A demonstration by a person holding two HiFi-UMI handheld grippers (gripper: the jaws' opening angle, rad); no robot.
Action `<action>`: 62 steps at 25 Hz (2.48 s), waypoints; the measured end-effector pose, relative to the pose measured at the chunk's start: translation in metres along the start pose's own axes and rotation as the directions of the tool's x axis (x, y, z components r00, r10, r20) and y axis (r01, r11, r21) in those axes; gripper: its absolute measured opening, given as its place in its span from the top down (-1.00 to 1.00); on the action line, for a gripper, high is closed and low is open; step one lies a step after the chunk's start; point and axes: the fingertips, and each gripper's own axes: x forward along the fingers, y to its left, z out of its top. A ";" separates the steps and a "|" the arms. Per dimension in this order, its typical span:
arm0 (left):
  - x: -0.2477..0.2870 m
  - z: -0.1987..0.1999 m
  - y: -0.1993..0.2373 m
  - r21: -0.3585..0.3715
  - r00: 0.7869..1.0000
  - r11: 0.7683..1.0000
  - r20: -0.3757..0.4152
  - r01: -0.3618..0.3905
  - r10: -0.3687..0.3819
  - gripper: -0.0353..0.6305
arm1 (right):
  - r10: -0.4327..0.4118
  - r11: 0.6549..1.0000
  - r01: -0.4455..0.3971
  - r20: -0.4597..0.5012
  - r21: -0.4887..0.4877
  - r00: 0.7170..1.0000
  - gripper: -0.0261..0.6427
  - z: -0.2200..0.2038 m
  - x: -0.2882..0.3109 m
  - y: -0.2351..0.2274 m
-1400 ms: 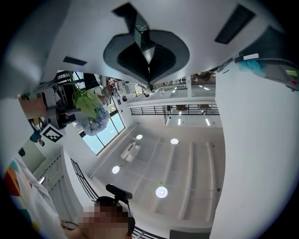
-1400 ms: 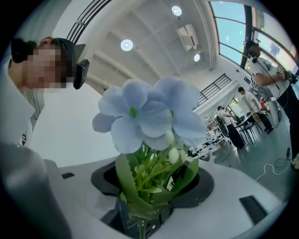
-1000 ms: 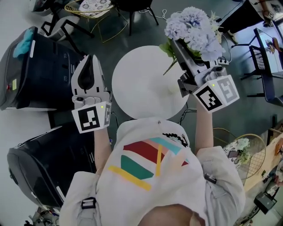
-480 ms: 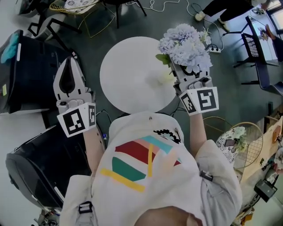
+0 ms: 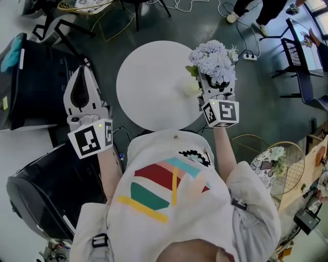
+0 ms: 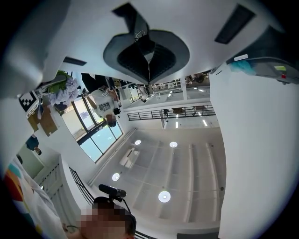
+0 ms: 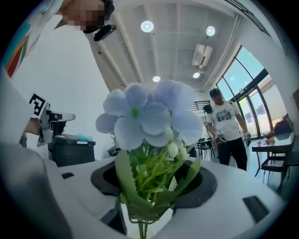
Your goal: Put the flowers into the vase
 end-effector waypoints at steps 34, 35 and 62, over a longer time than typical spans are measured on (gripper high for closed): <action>0.011 -0.019 0.000 -0.034 0.999 0.999 -0.021 0.039 -0.040 0.87 | -0.015 0.995 -0.020 -0.339 -0.100 0.941 -0.31 -0.105 -0.028 0.023; 0.011 -0.019 0.000 -0.035 0.999 0.999 -0.021 0.041 -0.042 0.87 | -0.008 0.995 -0.027 -0.349 -0.096 0.937 -0.31 -0.108 -0.031 0.024; 0.018 -0.022 -0.016 -0.060 0.994 0.992 -0.006 0.110 -0.110 0.87 | -0.078 0.996 0.089 -0.385 0.011 0.920 -0.31 -0.108 -0.090 0.000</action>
